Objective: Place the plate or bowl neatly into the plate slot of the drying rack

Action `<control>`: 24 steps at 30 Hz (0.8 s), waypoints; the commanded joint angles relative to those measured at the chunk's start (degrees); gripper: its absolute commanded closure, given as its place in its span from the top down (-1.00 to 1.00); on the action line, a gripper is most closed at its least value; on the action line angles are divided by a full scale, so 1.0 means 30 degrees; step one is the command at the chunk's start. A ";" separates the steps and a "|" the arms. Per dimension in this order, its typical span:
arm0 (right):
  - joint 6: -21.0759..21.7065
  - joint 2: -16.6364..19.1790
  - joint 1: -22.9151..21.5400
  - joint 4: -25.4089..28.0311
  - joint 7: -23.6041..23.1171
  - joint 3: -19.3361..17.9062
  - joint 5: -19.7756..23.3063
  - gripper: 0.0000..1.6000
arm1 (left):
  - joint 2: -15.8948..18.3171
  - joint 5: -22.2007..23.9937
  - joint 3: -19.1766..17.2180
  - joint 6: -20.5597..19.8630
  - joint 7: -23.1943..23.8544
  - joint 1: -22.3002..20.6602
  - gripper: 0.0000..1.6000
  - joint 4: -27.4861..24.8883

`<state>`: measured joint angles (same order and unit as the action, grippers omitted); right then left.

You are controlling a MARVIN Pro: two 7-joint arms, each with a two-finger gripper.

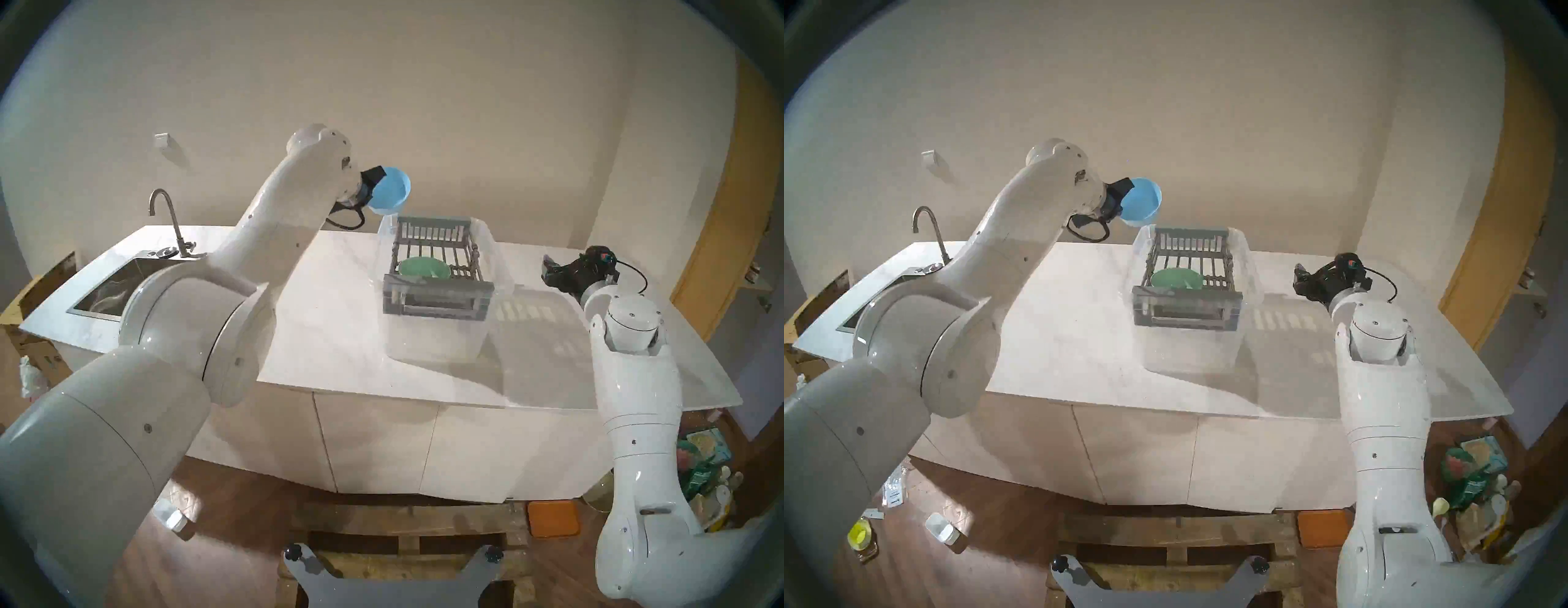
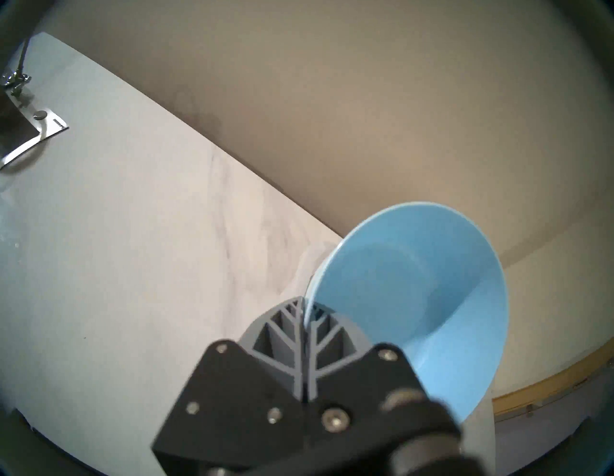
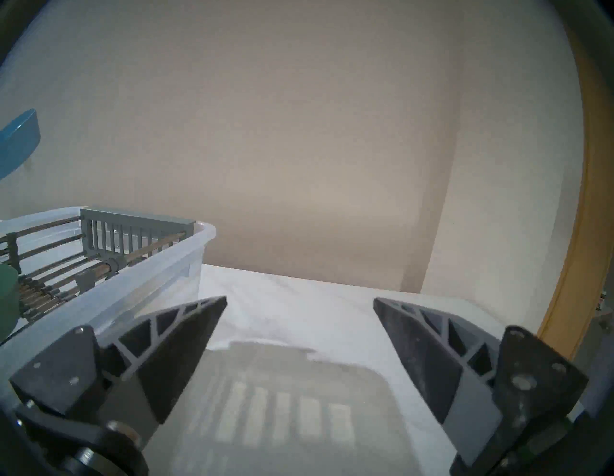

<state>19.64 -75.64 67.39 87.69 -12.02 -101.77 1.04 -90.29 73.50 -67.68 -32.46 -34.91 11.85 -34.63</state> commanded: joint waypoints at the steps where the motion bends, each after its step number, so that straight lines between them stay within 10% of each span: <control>1: -0.0272 0.0052 -0.0406 0.0460 -0.0005 0.0022 0.0012 1.00 | -0.1241 -0.0219 0.0228 0.1287 0.1633 -0.1312 -1.00 0.0704; 11: -0.0261 0.0055 -0.0408 0.0456 -0.0005 0.0024 0.0014 1.00 | -0.3492 -0.0323 0.0398 0.2977 0.3635 -0.3311 -1.00 0.5730; 24: -0.0226 0.0057 -0.0413 0.0436 -0.0007 0.0024 0.0016 1.00 | -0.3907 -0.0691 0.0814 0.4361 0.4507 -0.3589 -1.00 0.7469</control>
<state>19.65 -75.64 67.38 87.67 -12.02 -101.75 1.04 -101.84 71.73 -65.31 -21.70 -23.67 3.77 -10.75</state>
